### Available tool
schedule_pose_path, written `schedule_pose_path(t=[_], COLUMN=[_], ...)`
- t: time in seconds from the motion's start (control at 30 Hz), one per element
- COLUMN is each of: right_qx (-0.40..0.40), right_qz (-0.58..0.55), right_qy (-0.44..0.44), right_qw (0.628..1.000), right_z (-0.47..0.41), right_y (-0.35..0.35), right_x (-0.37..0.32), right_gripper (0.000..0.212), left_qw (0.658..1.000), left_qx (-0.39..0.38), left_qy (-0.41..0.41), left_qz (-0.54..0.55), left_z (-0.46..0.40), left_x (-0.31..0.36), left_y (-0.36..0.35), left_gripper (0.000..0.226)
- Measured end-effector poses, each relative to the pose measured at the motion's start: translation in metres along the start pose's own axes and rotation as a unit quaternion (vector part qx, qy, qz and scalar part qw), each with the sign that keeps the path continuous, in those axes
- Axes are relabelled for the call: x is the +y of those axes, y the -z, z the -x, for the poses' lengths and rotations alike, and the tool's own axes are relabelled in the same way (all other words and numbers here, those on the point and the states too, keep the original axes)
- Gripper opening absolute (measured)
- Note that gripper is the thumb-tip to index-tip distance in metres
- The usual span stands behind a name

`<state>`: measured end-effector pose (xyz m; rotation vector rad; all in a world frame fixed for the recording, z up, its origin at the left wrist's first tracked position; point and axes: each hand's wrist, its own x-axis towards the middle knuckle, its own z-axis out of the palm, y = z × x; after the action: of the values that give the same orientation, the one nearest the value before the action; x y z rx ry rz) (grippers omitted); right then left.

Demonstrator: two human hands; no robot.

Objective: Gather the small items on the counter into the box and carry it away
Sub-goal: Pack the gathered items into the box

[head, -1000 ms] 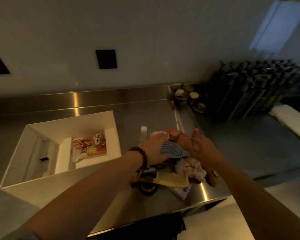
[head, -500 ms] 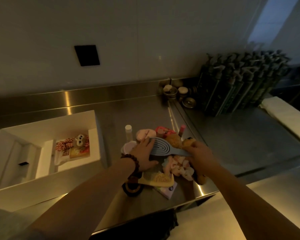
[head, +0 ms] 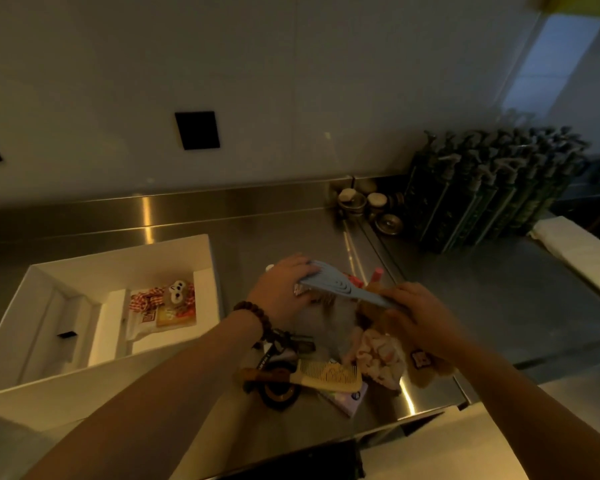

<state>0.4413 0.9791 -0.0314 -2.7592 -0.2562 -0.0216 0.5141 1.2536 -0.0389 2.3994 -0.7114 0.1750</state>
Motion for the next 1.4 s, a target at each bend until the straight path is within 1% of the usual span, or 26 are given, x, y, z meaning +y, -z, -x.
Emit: schedule_pose_path(t=[0.1, 0.2, 0.33, 0.43, 0.53, 0.67, 0.73, 0.8, 0.87, 0.93, 1.0, 1.07, 1.13, 1.23, 1.3, 1.4], right_qx=[-0.016, -0.025, 0.02, 0.062, 0.121, 0.17, 0.174, 0.159, 0.135, 0.116, 0.092, 0.054, 0.016, -0.035, -0.05, -0.045], right_qz=[0.004, 0.007, 0.026, 0.067, 0.106, 0.098, 0.074, 0.056, 0.048, 0.044, 0.035, 0.018, 0.003, 0.0, 0.016, 0.077], right_qy=[-0.01, -0.008, 0.012, 0.023, 0.068, 0.12, 0.153, 0.202, 0.235, 0.248, 0.248, 0.233, 0.211, 0.174, 0.156, 0.158], right_qw=[1.0, 1.0, 0.999, 0.996, 0.985, 0.973, 0.97, 0.965, 0.961, 0.961, 0.964, 0.971, 0.977, 0.984, 0.986, 0.983], right_z=[-0.007, -0.015, -0.028, -0.044, -0.062, -0.088, -0.101, -0.114, -0.129, -0.144, -0.156, -0.164, -0.169, -0.172, -0.174, -0.178], right_y=[0.004, 0.005, 0.005, 0.01, 0.014, 0.013, 0.008, 0.0, -0.012, -0.028, -0.049, -0.073, -0.097, -0.124, -0.134, -0.141], right_x=[-0.012, -0.022, -0.036, -0.052, -0.082, -0.142, -0.174, -0.204, -0.234, -0.261, -0.284, -0.302, -0.314, -0.318, -0.315, -0.313], right_gripper=[0.042, 0.036, 0.028, 0.023, 0.022, 0.034, 0.034, 0.032, 0.033, 0.034, 0.035, 0.034, 0.032, 0.029, 0.028, 0.026], left_qw=[1.0, 0.999, 0.998, 0.995, 0.992, 0.981, 0.971, 0.955, 0.942, 0.938, 0.943, 0.948, 0.945, 0.935, 0.929, 0.916], left_qx=[0.023, 0.039, 0.047, 0.08, 0.102, 0.169, 0.209, 0.248, 0.26, 0.242, 0.201, 0.144, 0.094, 0.021, -0.028, -0.077], left_qy=[-0.005, -0.003, 0.025, 0.052, 0.073, 0.09, 0.118, 0.156, 0.204, 0.243, 0.264, 0.283, 0.314, 0.352, 0.369, 0.393], left_qz=[-0.001, -0.002, -0.015, -0.038, -0.018, 0.004, 0.021, 0.048, 0.059, 0.047, 0.024, 0.005, 0.015, 0.037, 0.025, -0.036], left_z=[-0.002, 0.001, 0.004, 0.007, 0.014, 0.035, 0.05, 0.069, 0.091, 0.113, 0.131, 0.142, 0.148, 0.15, 0.144, 0.134], left_x=[0.002, 0.001, -0.002, -0.008, -0.016, -0.038, -0.054, -0.074, -0.097, -0.12, -0.142, -0.162, -0.18, -0.202, -0.211, -0.219], left_y=[0.017, 0.029, 0.045, 0.067, 0.098, 0.143, 0.165, 0.185, 0.201, 0.21, 0.213, 0.21, 0.204, 0.194, 0.185, 0.173], left_gripper=[0.042, 0.033, 0.028, 0.022, 0.027, 0.029, 0.039, 0.053, 0.063, 0.069, 0.076, 0.087, 0.098, 0.104, 0.102, 0.085])
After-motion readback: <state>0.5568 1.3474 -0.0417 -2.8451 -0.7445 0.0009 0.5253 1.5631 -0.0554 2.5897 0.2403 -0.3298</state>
